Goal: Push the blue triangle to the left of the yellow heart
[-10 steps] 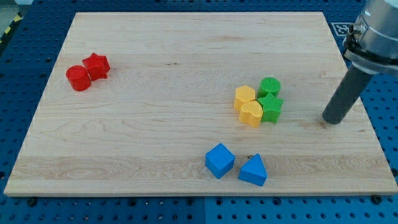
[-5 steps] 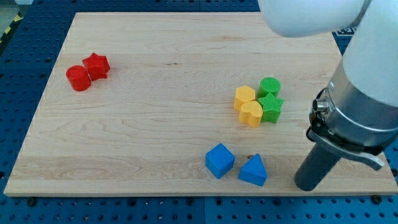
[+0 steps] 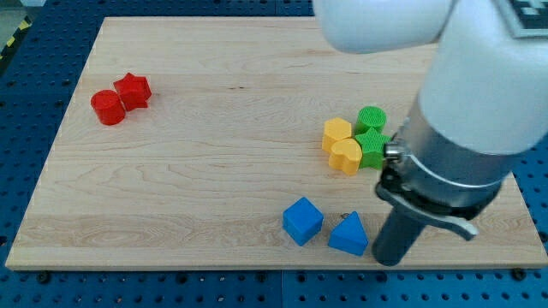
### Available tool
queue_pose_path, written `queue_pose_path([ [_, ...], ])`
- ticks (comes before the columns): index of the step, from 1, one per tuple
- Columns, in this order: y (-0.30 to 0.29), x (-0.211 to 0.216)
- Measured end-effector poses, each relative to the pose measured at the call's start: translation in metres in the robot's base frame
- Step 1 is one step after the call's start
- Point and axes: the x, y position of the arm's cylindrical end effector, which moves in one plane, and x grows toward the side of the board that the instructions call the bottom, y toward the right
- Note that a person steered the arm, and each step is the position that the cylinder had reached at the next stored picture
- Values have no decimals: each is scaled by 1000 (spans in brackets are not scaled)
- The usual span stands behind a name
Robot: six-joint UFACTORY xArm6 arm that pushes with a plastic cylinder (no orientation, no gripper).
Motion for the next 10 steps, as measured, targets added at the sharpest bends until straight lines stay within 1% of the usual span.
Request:
queue_pose_path([
  [1, -28, -1],
  [4, -35, -9],
  [5, -58, -7],
  [6, -64, -8],
  [7, -63, -32],
  [8, -63, -39],
  [10, -65, -39],
])
